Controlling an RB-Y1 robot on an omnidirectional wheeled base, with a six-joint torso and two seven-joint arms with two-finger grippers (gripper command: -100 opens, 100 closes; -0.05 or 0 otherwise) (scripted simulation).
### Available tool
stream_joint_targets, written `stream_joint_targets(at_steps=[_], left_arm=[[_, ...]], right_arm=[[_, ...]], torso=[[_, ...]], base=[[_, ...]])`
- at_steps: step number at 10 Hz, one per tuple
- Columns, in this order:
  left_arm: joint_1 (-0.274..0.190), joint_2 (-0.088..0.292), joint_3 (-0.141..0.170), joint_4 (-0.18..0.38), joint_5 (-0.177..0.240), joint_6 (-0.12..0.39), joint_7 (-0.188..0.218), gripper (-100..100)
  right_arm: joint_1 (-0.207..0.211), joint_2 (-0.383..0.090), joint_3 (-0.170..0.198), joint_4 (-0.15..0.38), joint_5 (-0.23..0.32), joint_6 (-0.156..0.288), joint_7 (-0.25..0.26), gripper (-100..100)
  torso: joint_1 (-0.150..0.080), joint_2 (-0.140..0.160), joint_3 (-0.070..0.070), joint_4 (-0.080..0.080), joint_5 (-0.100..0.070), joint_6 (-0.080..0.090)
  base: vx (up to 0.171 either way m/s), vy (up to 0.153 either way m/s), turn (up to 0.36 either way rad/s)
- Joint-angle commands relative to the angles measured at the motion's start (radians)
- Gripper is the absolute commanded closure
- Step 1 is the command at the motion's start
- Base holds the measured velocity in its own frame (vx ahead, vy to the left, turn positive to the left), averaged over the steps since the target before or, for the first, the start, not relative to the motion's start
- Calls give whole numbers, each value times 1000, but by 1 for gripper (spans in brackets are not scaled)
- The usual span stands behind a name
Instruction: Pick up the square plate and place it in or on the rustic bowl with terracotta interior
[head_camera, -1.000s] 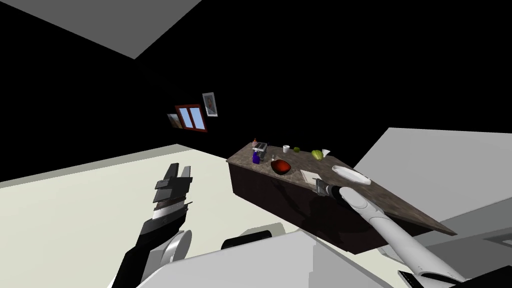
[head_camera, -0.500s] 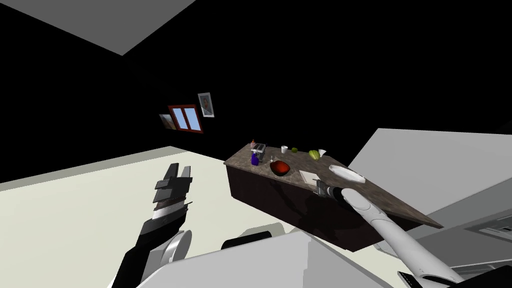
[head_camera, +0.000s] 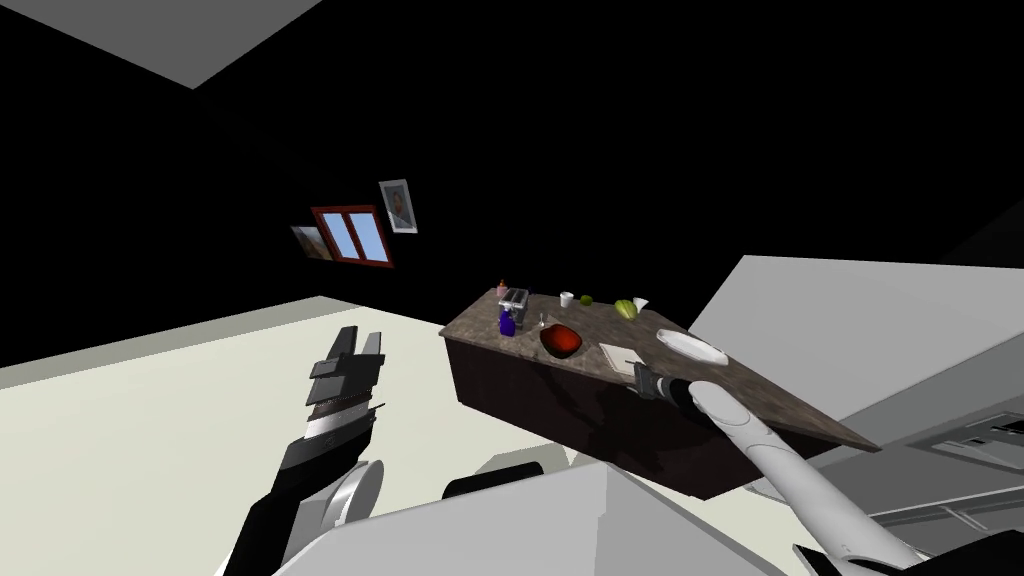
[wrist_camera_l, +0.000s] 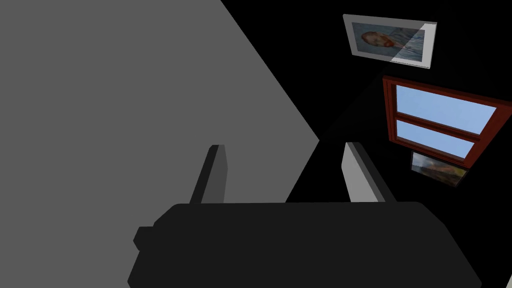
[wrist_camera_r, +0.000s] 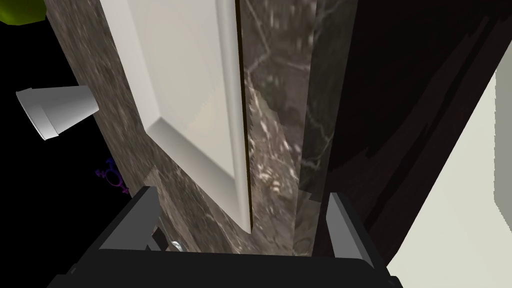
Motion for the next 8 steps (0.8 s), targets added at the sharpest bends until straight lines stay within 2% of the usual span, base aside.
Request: stream_joint_targets(at_steps=[1, 3, 4, 5, 6, 7, 8], left_arm=[[0, 0, 0, 0, 0, 0, 0, 0], [0, 0, 0, 0, 0, 0, 0, 0], [0, 0, 0, 0, 0, 0, 0, 0], [0, 0, 0, 0, 0, 0, 0, 0], [0, 0, 0, 0, 0, 0, 0, 0], [0, 0, 0, 0, 0, 0, 0, 0], [0, 0, 0, 0, 0, 0, 0, 0]], right_arm=[[5, 9, -17, 2, -13, -18, 44, -100], [9, 25, -45, 12, -36, -47, 101, -100], [9, 25, -45, 12, -36, -47, 112, -100], [12, 32, -60, 16, -47, -62, 147, -100], [11, 28, -53, 13, -42, -54, 125, -100], [11, 29, -54, 13, -42, -56, 130, 100], [15, 32, -51, 16, -42, -59, 129, 100]], torso=[[0, 0, 0, 0, 0, 0], [-1, 0, 0, 0, 0, 1], [-1, -2, -1, 0, 0, 1], [-1, -1, 0, 0, 0, 0], [0, 0, 0, 0, 0, 0], [-1, 2, 1, 0, 0, 0], [-3, 3, 3, 3, 2, -2]], base=[[73, 17, -76], [128, 16, -163], [98, 28, -33], [88, 36, -59], [43, 20, -21], [1, 9, -15], [-14, 19, -29]])
